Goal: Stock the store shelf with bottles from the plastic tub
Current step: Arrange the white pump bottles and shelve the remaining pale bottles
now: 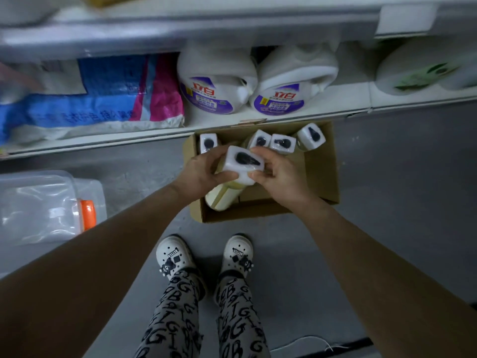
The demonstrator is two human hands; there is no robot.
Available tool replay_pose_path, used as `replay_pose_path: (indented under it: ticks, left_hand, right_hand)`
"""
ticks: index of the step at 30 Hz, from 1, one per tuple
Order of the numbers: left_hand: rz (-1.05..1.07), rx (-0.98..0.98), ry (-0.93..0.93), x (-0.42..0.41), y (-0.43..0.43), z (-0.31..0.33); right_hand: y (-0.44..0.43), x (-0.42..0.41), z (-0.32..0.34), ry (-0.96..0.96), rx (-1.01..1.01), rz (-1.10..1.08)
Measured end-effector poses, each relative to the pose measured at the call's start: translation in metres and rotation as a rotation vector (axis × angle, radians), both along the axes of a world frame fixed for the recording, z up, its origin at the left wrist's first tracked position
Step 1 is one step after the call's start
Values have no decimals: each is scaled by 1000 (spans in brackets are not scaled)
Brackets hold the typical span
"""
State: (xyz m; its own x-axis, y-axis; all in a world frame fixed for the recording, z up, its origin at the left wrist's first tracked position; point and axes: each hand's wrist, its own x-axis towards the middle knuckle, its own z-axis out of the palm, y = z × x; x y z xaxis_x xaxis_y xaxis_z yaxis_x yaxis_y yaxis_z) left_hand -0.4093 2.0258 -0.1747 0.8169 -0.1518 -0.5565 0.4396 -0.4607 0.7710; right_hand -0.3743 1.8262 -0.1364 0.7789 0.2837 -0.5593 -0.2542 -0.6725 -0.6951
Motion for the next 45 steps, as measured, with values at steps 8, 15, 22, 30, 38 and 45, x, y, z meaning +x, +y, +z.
replay_pose_path:
  ticks: [8, 15, 22, 30, 38, 45]
  left_hand:
    - [222, -219, 52, -24, 8, 95]
    - [359, -412, 137, -40, 8, 181]
    - [419, -413, 134, -39, 8, 270]
    - [466, -346, 19, -53, 17, 363]
    - [318, -231, -122, -73, 30, 450]
    - [437, -201, -241, -82, 43, 515]
  right_hand:
    - [11, -18, 82, 144, 265, -238]
    - [21, -41, 155, 289, 369, -315]
    - [21, -47, 233, 427, 453, -221]
    - [32, -48, 330, 300, 463, -183]
    - [49, -44, 411, 169, 480, -101]
    - [70, -42, 475, 67, 529, 8]
